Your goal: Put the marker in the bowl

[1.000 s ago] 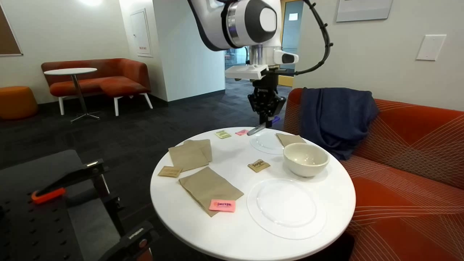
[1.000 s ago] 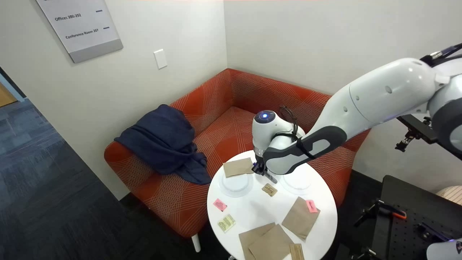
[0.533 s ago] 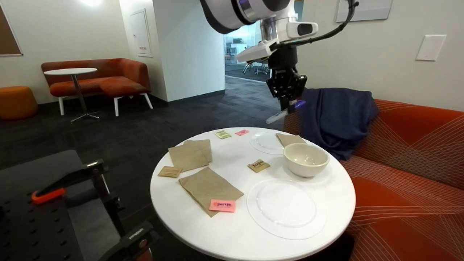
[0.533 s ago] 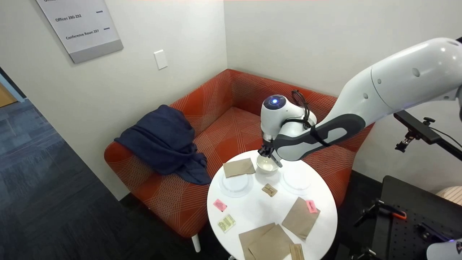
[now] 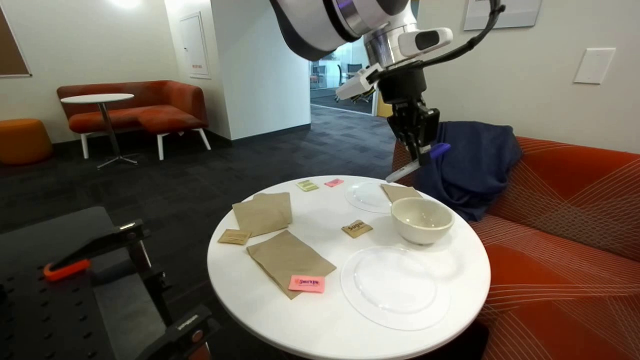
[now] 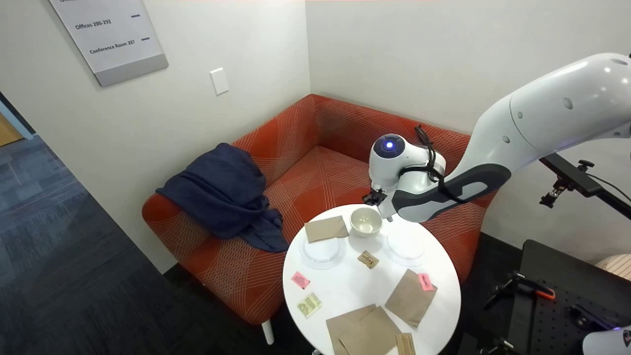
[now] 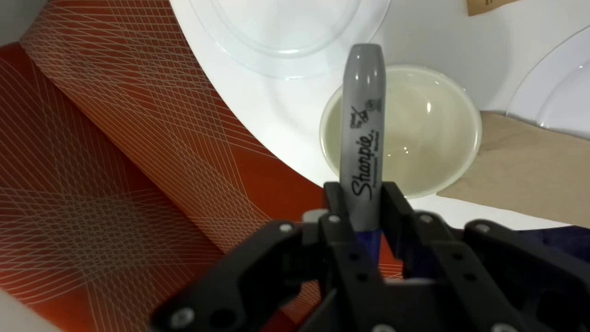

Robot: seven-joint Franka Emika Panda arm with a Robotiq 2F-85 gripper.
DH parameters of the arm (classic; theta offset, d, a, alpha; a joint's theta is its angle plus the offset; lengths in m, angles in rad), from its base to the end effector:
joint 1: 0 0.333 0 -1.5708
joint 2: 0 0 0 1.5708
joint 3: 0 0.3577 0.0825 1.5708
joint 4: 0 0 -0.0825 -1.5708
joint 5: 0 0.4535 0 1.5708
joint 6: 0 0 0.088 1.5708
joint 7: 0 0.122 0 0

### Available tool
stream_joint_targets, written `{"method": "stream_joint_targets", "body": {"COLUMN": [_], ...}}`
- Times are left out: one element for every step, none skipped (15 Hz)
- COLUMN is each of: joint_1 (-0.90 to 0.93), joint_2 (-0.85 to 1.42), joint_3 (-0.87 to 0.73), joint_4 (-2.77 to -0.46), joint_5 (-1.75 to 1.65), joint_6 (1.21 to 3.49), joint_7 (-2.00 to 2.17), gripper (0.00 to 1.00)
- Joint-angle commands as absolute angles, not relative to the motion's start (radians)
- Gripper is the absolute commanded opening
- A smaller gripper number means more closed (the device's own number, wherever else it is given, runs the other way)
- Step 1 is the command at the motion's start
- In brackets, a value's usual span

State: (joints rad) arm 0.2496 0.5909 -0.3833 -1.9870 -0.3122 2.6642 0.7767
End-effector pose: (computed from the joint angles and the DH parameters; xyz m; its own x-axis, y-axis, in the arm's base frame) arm 0.6796 -0.0809 0.1562 0.8273 -0.4846 0.2841 -0.5502 -0.8010 0.2360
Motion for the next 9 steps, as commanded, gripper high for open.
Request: {"method": "stream_joint_targets", "body": {"joint_1": [0.288,0.295,0.305,0.313,0.322,0.332,0.342,0.349,0.353], "joint_2": [0.607,0.617,0.628,0.639,0.651,0.668,0.681,0.697,0.715], "joint_3": [-0.436,-0.445,-0.458,-0.468,-0.478,-0.493,-0.504,-0.513,-0.521], "joint_4": [-2.016,-2.014,-2.014,-2.008,-2.005,-1.997,-1.992,-1.981,-1.968], "joint_5": [-0.358,-0.367,-0.377,-0.384,-0.389,-0.395,-0.401,-0.402,-0.400], "joint_6": [2.726,2.735,2.747,2.751,2.755,2.765,2.771,2.772,2.774], "joint_7": [0.904,0.930,0.958,0.982,1.003,1.029,1.051,1.070,1.088], "gripper": [0.06,0.06,0.06,0.06,0.06,0.06,0.06,0.06,0.06]}}
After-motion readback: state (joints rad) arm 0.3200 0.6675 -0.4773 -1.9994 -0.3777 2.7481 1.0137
